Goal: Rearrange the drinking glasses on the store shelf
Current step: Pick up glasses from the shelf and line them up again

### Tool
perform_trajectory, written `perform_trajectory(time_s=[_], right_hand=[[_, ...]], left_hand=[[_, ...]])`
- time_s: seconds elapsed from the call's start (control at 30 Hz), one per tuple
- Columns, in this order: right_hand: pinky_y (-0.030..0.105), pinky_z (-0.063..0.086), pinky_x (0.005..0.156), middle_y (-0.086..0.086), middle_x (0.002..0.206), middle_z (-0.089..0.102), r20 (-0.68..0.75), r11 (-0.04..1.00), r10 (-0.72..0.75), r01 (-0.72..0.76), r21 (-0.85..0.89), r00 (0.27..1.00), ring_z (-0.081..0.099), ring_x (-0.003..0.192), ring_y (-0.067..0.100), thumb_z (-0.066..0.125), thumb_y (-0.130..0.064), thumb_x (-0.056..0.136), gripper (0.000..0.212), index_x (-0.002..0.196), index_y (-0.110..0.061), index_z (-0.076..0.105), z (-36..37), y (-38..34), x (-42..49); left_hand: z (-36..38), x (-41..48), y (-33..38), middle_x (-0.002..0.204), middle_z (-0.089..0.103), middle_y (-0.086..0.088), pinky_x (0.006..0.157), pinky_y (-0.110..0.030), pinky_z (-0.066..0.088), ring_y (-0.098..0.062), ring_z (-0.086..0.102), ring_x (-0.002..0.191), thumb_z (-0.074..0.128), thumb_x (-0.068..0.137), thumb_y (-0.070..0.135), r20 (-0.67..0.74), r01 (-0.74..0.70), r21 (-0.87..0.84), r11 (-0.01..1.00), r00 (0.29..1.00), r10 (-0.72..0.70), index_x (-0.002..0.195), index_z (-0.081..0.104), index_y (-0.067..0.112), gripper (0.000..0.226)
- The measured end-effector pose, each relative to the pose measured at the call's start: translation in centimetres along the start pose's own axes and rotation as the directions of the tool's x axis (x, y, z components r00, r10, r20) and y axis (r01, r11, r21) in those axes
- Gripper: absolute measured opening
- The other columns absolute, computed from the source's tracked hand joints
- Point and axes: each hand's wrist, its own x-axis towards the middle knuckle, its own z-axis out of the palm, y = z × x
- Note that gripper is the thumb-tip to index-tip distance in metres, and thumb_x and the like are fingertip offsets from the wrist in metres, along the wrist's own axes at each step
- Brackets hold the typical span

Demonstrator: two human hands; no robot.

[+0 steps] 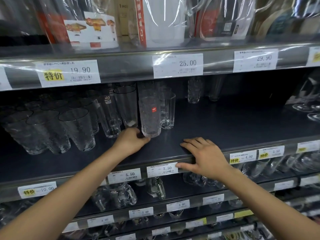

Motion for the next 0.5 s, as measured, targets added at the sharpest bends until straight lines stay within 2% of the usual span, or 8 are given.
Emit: perform_trajectory(time_s=[0.07,0.17,0.2,0.23,0.37,0.5], right_hand=[[0.037,0.044,0.103,-0.008,0.140,0.057,0.078,0.999,-0.002,-0.001,0.033,0.997,0.052,0.127,0.014,0.036,-0.084,0.083,0.081,0.136,-0.026,0.058,-0.8,-0.1,0.1],[0.031,0.038,0.108,-0.010,0.136,0.059,0.162,0.966,0.058,-0.096,0.240,0.985,0.048,0.127,0.008,0.044,-0.073,0.089,0.067,0.135,-0.026,0.058,-2.5,0.2,0.0],[0.029,0.040,0.105,-0.010,0.129,0.062,0.155,0.934,0.106,-0.152,0.322,0.982,0.051,0.122,0.008,0.046,-0.068,0.090,0.061,0.131,-0.025,0.060,-3.1,0.4,0.0],[0.028,0.043,0.102,-0.009,0.123,0.065,0.130,0.907,0.155,-0.193,0.374,0.979,0.054,0.117,0.008,0.048,-0.065,0.092,0.055,0.127,-0.025,0.063,-3.7,0.6,-0.2],[0.027,0.047,0.093,-0.009,0.110,0.068,0.040,0.848,0.341,-0.326,0.418,0.939,0.060,0.105,0.008,0.058,-0.044,0.096,0.033,0.116,-0.021,0.069,-5.4,2.4,-1.3],[0.031,0.050,0.088,-0.006,0.103,0.071,0.010,0.748,0.516,-0.456,0.483,0.857,0.064,0.097,0.012,0.063,-0.032,0.096,0.023,0.111,-0.017,0.071,-6.5,5.1,-2.8]], left_hand=[[-0.1,-1.2,0.7,0.107,0.070,0.005,0.087,-0.027,0.049,-0.019,0.065,0.103,0.068,0.087,0.045,0.035,-0.011,0.090,0.996,0.999,0.008,0.105,0.071,0.023,0.028],[0.2,-2.6,2.5,0.091,0.067,0.014,0.079,-0.025,0.046,-0.011,0.063,0.091,0.067,0.090,0.038,0.105,-0.109,0.017,0.994,0.989,0.106,0.093,0.070,0.028,0.011],[0.4,-2.9,3.3,0.087,0.066,0.017,0.078,-0.023,0.044,-0.008,0.062,0.088,0.067,0.091,0.034,0.127,-0.152,-0.030,0.988,0.980,0.154,0.088,0.069,0.030,0.005],[0.8,-3.0,4.1,0.085,0.066,0.020,0.078,-0.021,0.045,-0.005,0.063,0.087,0.067,0.091,0.030,0.143,-0.193,-0.091,0.977,0.968,0.204,0.084,0.068,0.032,0.008],[2.7,-2.5,7.8,0.082,0.069,0.016,0.069,-0.002,0.041,0.009,0.061,0.074,0.068,0.091,0.018,0.158,-0.266,-0.322,0.908,0.931,0.329,0.084,0.070,0.025,0.010],[5.6,-1.5,11.0,0.081,0.067,0.014,0.067,-0.005,0.043,0.014,0.057,0.065,0.069,0.090,0.013,0.092,-0.269,-0.465,0.844,0.933,0.348,0.087,0.070,0.018,0.006]])
